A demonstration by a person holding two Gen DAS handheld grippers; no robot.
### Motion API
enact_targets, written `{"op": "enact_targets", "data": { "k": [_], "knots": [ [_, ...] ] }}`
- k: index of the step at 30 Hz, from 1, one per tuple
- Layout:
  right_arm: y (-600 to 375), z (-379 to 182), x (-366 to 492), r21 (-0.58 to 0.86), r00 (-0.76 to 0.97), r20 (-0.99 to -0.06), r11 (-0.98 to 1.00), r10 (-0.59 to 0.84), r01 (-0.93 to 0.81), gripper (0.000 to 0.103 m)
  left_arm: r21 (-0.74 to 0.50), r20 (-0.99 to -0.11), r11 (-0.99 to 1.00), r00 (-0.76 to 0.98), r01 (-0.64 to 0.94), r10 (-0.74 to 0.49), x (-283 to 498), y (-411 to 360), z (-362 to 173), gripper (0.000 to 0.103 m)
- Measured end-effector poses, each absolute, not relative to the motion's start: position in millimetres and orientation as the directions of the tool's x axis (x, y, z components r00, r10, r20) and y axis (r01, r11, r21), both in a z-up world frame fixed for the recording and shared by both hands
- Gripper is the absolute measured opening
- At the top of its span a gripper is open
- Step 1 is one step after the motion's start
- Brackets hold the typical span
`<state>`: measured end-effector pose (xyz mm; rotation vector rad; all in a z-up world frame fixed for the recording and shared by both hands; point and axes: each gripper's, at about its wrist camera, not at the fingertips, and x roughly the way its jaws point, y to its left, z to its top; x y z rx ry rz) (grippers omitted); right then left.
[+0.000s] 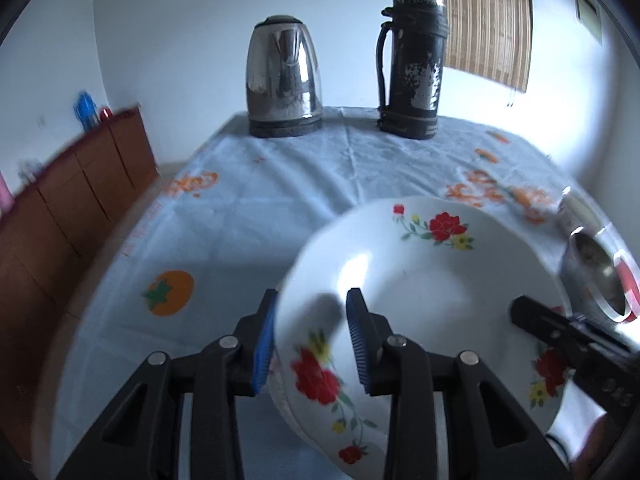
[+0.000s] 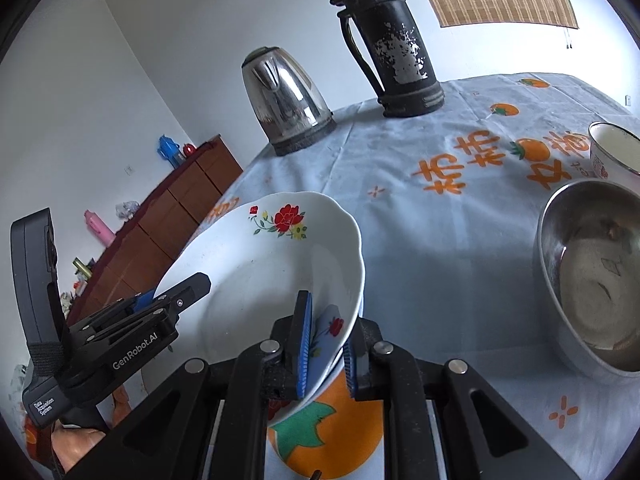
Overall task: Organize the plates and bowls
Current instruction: 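Lift the red-flower plate and lower it onto the stacked bowl, then open the right gripper and withdraw it from the stack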
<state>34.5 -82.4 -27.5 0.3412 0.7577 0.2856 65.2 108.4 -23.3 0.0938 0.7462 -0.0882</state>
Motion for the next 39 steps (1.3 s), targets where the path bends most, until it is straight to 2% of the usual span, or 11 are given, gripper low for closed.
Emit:
{"op": "enact_targets", "data": {
  "k": [1,5,11,16,28,32,37,39],
  "knots": [
    [-80.0,-27.8,33.7,0.393,0.691,-0.617,0.908,0.375,-0.142,0.014,0.064,-0.673,0.99,0.738,0.129,-0.053,63.0,105.0,-22.8,0.026],
    [-71.9,-32.7,34.1,0.364,0.686,-0.636,0.921,0.353,-0.137,0.016,0.141,-0.633,0.976,0.773,0.164,-0.038,51.0,83.8,-19.8,0.026],
    [-73.5,-35.6,36.2,0.381,0.681,-0.63,0.913,0.372,-0.147,0.016,0.084,-0.664,0.981,0.744,0.177,-0.077,60.0,92.0,-27.3,0.026],
    [-69.4,-38.6,37.9,0.377,0.678,-0.63,0.912,0.379,-0.16,0.016,0.05,-0.657,0.991,0.751,0.126,-0.063,66.2,111.2,-24.7,0.026],
    [-67.9,-39.7,40.9,0.4,0.671,-0.634,0.906,0.384,-0.14,0.017,-0.005,-0.615,0.996,0.785,-0.088,0.066,76.9,177.9,-8.9,0.028],
    [-52.5,-35.4,34.3,0.273,0.699,-0.65,0.95,0.298,-0.15,0.02,-0.028,-0.64,0.994,0.766,-0.104,0.062,81.1,183.5,-15.1,0.028],
    [-26.4,-33.6,26.7,0.07,0.731,-0.661,0.984,0.167,-0.162,0.033,-0.019,-0.653,0.994,0.754,-0.111,0.072,82.6,182.5,-19.5,0.028],
    [-23.5,-33.4,25.2,0.039,0.737,-0.66,0.986,0.146,-0.161,0.035,-0.009,-0.657,0.995,0.75,-0.103,0.072,83.4,179.2,-21.8,0.028]
  ]
}}
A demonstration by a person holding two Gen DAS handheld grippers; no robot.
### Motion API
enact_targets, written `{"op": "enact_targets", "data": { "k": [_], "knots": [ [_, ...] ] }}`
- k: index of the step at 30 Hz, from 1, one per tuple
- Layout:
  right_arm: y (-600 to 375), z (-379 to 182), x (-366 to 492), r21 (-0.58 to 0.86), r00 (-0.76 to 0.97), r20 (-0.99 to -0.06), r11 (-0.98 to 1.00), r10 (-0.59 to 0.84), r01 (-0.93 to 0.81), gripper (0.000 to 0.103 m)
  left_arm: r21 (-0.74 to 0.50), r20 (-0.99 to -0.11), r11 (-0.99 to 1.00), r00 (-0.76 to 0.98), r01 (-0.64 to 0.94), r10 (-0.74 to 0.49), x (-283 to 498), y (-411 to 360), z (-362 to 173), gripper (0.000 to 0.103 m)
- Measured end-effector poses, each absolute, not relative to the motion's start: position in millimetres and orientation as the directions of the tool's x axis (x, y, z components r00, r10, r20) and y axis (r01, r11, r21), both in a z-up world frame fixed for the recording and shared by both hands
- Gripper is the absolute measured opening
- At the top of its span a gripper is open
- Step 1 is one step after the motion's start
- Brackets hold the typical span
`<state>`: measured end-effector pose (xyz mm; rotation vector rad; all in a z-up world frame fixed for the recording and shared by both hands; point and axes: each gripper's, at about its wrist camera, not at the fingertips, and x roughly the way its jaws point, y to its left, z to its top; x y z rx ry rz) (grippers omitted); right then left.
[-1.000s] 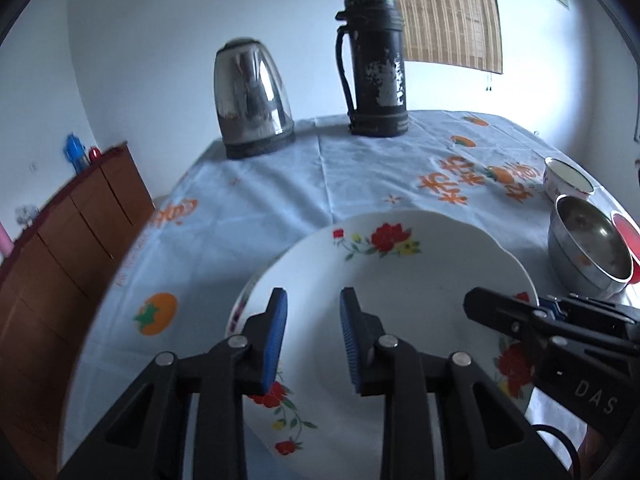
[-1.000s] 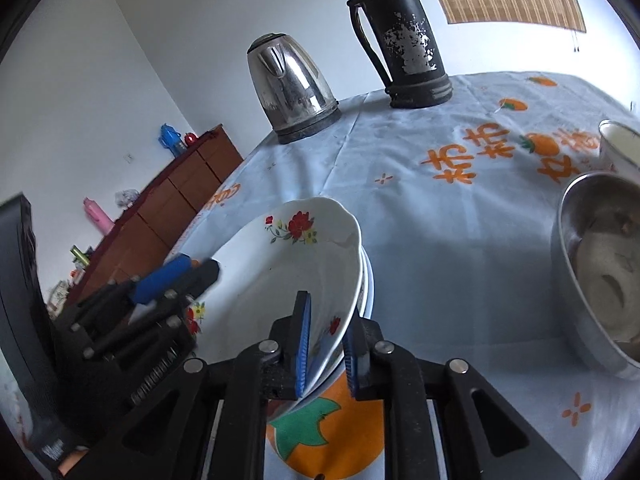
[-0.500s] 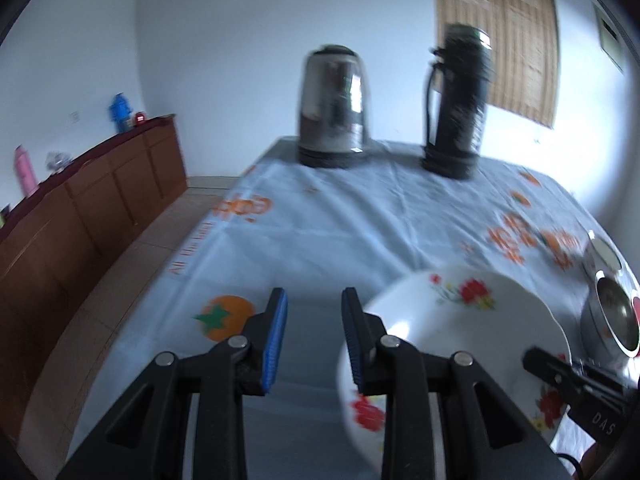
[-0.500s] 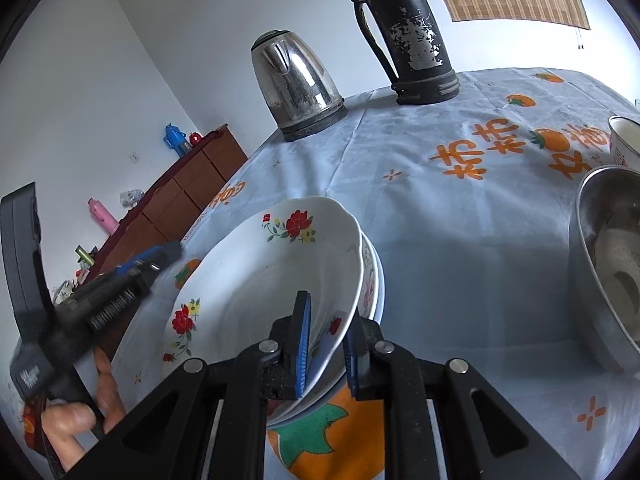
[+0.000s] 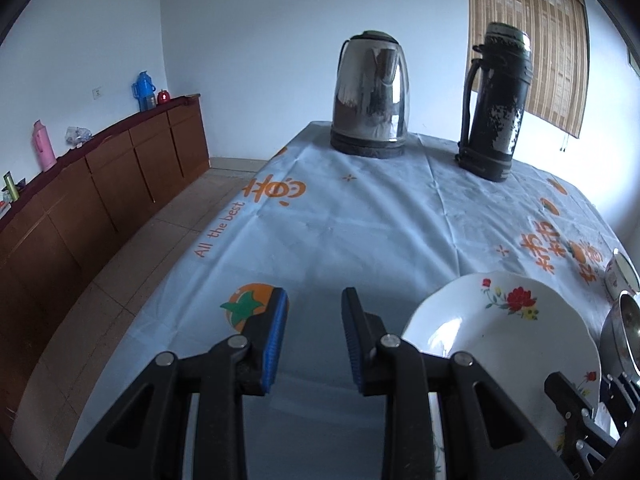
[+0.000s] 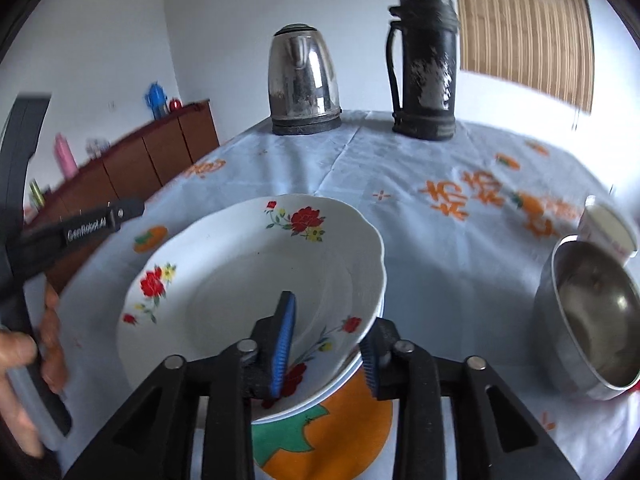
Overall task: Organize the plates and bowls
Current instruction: 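Open the right gripper and withdraw it from the stack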
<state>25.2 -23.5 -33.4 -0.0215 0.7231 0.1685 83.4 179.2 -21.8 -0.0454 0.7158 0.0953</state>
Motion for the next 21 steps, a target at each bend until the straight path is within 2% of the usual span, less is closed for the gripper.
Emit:
{"op": "enact_targets", "data": {
  "k": [8,15,17,21],
  "knots": [
    [-22.1,-31.9,23.6,0.005,0.733,-0.669,0.987,0.122,-0.16,0.036,0.067,-0.677,0.995,0.729,-0.067,0.095,87.5,158.9,-33.8,0.028],
    [-7.5,-29.7,20.8,-0.082,0.73,-0.682,0.988,0.043,-0.134,0.04,0.124,-0.674,0.991,0.729,-0.049,0.12,87.9,146.8,-37.6,0.028],
    [-3.9,-31.8,20.3,-0.145,0.719,-0.694,0.985,-0.036,-0.09,0.045,0.138,-0.674,0.989,0.727,-0.046,0.128,88.7,144.3,-39.2,0.028],
    [-10.9,-39.1,24.8,-0.1,0.683,-0.73,0.992,-0.018,-0.08,0.047,0.154,-0.669,0.987,0.73,-0.044,0.137,88.4,141.9,-39.3,0.028]
  ]
}}
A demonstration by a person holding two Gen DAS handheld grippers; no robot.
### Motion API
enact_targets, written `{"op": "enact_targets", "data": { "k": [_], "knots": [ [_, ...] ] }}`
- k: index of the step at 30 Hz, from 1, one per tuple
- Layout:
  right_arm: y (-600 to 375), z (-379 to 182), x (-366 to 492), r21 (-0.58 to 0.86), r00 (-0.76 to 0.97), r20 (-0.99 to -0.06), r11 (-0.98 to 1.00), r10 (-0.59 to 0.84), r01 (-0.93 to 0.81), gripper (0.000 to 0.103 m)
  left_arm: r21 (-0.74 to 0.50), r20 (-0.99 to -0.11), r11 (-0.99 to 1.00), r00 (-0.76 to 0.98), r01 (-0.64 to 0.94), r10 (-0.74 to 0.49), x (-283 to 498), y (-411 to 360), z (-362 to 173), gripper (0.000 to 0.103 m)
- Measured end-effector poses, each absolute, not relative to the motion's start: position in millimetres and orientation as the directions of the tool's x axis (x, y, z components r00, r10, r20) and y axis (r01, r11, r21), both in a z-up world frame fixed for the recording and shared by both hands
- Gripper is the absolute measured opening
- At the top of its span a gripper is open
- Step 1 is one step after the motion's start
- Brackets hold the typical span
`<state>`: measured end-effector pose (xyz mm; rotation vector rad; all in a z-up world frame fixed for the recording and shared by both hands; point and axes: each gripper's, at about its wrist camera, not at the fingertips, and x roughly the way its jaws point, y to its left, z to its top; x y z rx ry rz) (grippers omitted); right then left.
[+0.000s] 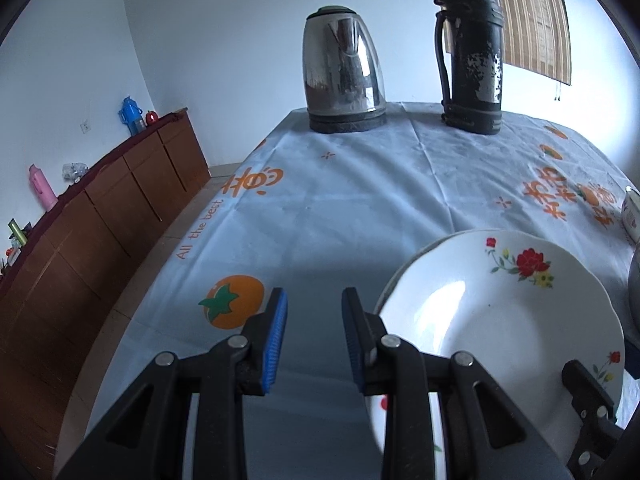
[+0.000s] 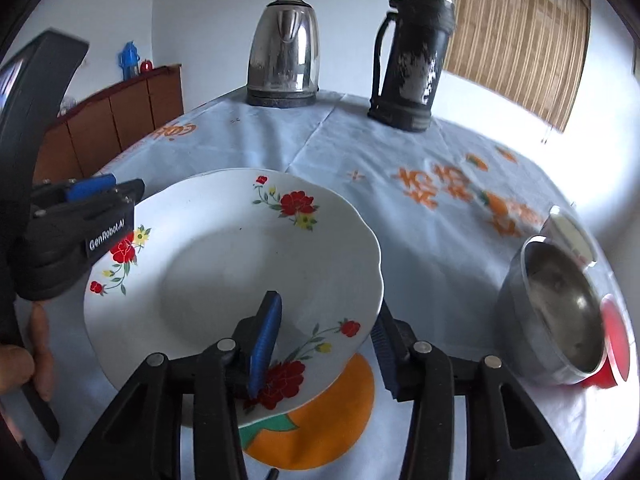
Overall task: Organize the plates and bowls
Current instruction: 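Open the right gripper and withdraw it from the stack, then move the right gripper to the translucent red plastic bowl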
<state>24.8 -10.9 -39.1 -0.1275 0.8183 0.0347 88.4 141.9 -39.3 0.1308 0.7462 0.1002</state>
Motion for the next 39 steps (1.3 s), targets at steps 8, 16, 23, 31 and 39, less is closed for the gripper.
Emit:
{"op": "enact_targets", "data": {
  "k": [8,16,23,31,39],
  "knots": [
    [-32.7,-18.4,8.6,0.006,0.783,-0.622,0.999,0.031,-0.034,0.054,0.078,-0.635,0.994,0.765,-0.077,0.109,81.5,153.3,-30.3,0.072],
    [-69.7,-5.2,-22.7,0.058,0.87,-0.493,0.998,0.006,0.026,0.077,0.143,-0.471,0.984,0.867,-0.109,0.165,57.6,139.0,-14.3,0.103],
    [-87.4,-7.7,-47.3,0.059,0.876,-0.482,0.998,0.01,0.022,0.077,0.132,-0.473,0.989,0.873,-0.06,0.117,50.2,128.6,-16.7,0.103],
    [-97.0,-6.6,-62.9,0.07,0.881,-0.472,0.998,0.028,0.006,0.077,0.057,-0.457,0.998,0.888,-0.027,0.05,20.7,117.9,-12.5,0.103],
    [-134.8,2.9,-96.7,0.085,0.911,-0.412,0.995,-0.009,0.048,0.077,0.086,-0.458,0.995,0.889,0.045,0.0,-10.1,72.6,-12.6,0.103]
  ]
}}
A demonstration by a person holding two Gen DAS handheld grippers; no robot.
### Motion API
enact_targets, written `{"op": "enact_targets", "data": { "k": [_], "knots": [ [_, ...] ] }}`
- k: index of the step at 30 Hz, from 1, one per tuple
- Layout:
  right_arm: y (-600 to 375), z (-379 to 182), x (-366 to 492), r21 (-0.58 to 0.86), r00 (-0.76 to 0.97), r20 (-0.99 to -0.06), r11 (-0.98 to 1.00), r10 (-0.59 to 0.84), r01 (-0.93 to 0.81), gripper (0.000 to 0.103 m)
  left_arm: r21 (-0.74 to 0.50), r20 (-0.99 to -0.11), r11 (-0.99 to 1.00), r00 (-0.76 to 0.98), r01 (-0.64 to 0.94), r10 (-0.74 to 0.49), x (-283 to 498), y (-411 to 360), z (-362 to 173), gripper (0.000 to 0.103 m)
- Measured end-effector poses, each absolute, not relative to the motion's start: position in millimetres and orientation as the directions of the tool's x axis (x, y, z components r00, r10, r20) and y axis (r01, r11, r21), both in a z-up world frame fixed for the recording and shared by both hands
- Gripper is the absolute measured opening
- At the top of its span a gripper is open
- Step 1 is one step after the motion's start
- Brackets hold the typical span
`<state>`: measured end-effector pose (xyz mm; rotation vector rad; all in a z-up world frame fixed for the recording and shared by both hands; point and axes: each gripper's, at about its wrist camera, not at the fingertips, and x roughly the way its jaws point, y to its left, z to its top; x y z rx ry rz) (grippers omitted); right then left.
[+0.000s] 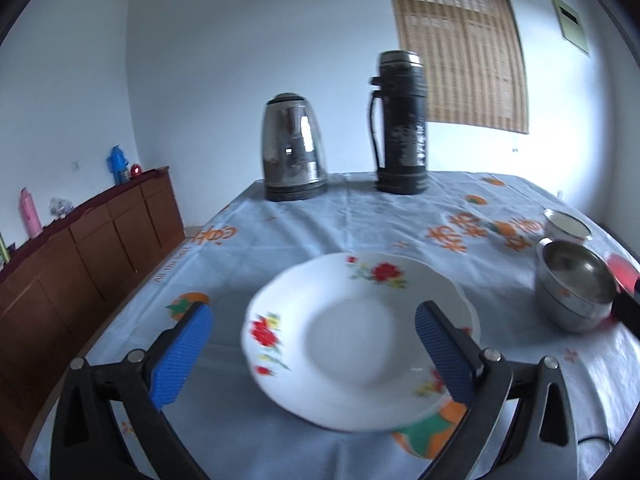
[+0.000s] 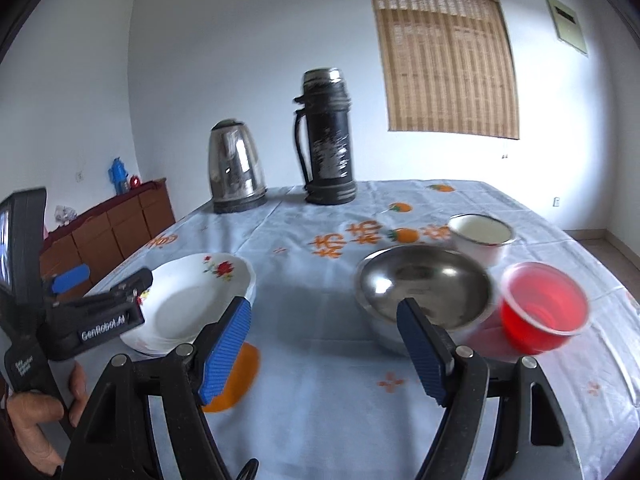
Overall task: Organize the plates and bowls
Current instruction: 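Move the right gripper to the translucent red plastic bowl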
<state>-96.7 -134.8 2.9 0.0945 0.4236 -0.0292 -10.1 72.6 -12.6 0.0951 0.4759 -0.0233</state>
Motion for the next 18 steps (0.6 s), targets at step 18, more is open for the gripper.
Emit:
{"op": "enact_targets", "data": {
  "k": [18],
  "knots": [
    [-256.8,12.9,-137.1,0.193,0.928,-0.335,0.951,-0.166,0.24,0.077,0.109,-0.494,0.962,0.853,0.252,-0.168,-61.5,-44.4,-15.9,0.103]
  ]
}}
